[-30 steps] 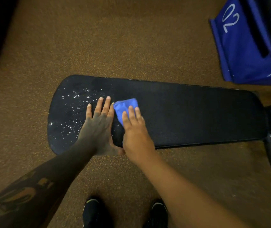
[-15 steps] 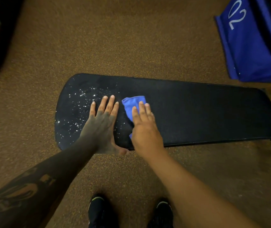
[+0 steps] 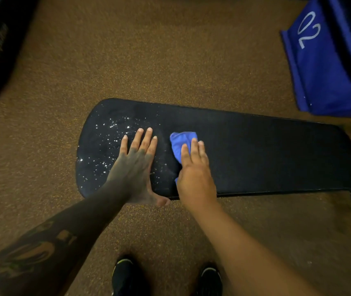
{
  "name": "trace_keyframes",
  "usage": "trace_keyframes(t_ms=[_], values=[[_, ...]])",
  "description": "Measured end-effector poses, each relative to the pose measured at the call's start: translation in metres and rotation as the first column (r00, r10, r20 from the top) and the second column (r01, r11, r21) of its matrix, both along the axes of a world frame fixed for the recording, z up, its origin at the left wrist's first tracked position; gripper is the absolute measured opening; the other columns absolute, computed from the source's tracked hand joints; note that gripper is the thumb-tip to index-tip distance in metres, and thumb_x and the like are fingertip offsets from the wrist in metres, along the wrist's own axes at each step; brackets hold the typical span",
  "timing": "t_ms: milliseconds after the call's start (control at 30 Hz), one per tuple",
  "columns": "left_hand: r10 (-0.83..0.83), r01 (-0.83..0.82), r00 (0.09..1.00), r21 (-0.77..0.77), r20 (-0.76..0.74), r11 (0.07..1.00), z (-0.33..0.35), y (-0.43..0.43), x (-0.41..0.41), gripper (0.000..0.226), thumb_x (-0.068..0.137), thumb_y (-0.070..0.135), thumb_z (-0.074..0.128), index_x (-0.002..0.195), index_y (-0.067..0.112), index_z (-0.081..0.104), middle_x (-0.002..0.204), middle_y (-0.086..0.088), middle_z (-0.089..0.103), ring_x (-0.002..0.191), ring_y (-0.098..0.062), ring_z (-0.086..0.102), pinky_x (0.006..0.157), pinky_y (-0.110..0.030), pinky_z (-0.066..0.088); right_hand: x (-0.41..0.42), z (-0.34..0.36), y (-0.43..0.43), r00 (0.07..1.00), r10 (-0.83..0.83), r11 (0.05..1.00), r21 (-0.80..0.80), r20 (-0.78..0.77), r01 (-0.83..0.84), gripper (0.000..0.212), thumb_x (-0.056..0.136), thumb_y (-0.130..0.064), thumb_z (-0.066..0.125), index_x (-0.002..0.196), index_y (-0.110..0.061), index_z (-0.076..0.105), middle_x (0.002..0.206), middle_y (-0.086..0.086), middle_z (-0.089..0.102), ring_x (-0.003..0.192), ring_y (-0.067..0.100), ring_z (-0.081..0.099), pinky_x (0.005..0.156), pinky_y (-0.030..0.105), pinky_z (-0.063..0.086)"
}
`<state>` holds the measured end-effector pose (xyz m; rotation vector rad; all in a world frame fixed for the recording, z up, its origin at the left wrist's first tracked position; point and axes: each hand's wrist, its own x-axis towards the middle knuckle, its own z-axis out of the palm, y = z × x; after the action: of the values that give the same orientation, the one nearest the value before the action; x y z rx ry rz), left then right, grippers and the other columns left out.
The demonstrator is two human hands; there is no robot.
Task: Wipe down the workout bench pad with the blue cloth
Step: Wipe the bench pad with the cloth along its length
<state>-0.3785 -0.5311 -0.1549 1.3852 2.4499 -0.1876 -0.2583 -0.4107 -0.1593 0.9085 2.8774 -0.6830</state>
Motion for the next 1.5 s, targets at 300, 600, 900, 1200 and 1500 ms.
trace_keyframes(t_ms=[300,600,900,1200,1500], values=[[0.025,-0.025,1.0,0.007,0.013,1.0,0.001,-0.005,-0.001,0.16,0.038,0.106,0.032,0.152,0.005,-0.016,0.163,-0.016,-0.022,0.151,-0.031,-0.02,0.122,-0.057,-0.002,-0.005,0.009,-0.023,0.991,0.129,0.989,-0.069,0.018,-0.127,0.074,0.094,-0.017,0.038,0.154,-0.016,-0.006,0.162,0.007,-0.017,0.146,0.021,-0.025,0.122,0.043,-0.001],[0.053,-0.054,0.998,0.038,0.031,0.998,0.0,-0.023,-0.01,0.155,0.043,0.108,0.027,0.155,0.006,-0.007,0.163,-0.015,-0.019,0.151,-0.031,-0.019,0.122,-0.059,-0.001,0.007,0.004,0.015,0.945,0.306,0.948,0.053,0.116,-0.314,0.068,0.097,-0.05,0.012,0.154,-0.017,-0.007,0.162,0.004,-0.016,0.147,0.025,-0.021,0.121,0.047,0.002],[0.075,-0.076,0.996,0.024,0.038,0.997,-0.001,-0.023,-0.012,0.154,0.043,0.106,0.031,0.154,0.01,-0.012,0.162,-0.013,-0.024,0.15,-0.032,-0.023,0.12,-0.061,-0.001,-0.074,-0.007,0.012,0.988,0.134,0.986,0.087,0.071,-0.14,0.067,0.099,-0.039,0.031,0.154,-0.013,0.003,0.163,0.013,-0.009,0.149,0.033,-0.012,0.12,0.047,-0.003],[0.17,-0.172,0.985,0.059,0.041,0.983,0.0,-0.027,-0.009,0.154,0.042,0.106,0.031,0.155,0.009,-0.008,0.163,-0.014,-0.02,0.149,-0.033,-0.023,0.119,-0.062,-0.002,-0.074,0.004,0.011,0.962,0.27,0.961,0.05,0.041,-0.271,0.068,0.099,-0.039,0.03,0.154,-0.015,-0.002,0.163,0.01,-0.012,0.149,0.028,-0.016,0.12,0.045,-0.002],[0.207,-0.21,0.977,0.049,0.061,0.977,-0.001,-0.031,-0.01,0.158,0.041,0.107,0.029,0.152,0.005,-0.019,0.161,-0.014,-0.027,0.148,-0.031,-0.028,0.12,-0.06,-0.002,-0.124,-0.006,0.005,0.946,0.322,0.947,0.019,-0.03,-0.322,0.063,0.098,-0.024,0.036,0.153,-0.007,0.009,0.163,0.014,0.0,0.15,0.03,-0.007,0.121,0.046,0.002]])
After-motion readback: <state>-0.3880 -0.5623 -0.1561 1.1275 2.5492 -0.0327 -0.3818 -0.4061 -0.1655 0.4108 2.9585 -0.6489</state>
